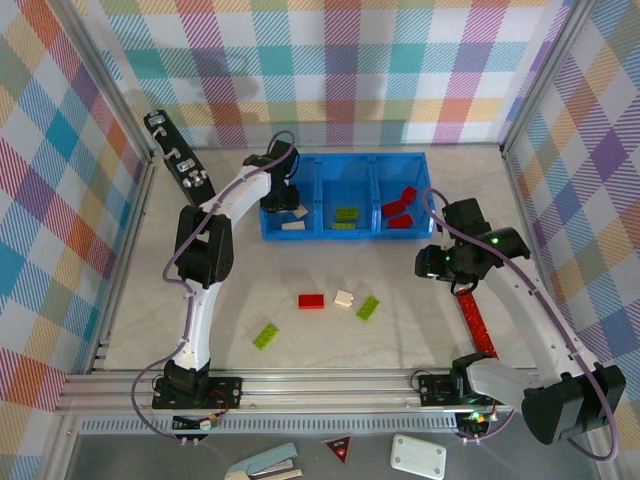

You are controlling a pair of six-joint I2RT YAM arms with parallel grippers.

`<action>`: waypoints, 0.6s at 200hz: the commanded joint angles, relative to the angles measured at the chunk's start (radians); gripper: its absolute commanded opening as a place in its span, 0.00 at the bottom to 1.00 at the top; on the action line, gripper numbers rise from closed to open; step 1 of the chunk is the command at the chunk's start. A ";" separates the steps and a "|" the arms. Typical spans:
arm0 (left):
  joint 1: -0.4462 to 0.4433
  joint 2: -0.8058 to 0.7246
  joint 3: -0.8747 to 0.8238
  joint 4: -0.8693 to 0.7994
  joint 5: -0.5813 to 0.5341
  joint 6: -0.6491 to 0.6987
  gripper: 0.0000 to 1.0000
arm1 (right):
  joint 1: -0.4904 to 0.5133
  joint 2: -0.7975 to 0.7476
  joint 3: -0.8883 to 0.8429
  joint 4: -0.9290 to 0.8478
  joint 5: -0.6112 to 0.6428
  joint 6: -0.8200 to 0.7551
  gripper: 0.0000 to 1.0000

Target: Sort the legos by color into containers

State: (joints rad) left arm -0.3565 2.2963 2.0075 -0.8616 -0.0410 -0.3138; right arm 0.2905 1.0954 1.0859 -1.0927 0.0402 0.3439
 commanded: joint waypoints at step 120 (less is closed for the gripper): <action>0.011 -0.048 0.011 -0.019 0.081 -0.012 0.43 | 0.007 -0.018 -0.002 -0.004 -0.020 -0.005 0.57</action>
State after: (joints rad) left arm -0.3546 2.2932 2.0113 -0.8623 -0.0055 -0.3176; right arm 0.2905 1.0935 1.0794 -1.0927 0.0402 0.3439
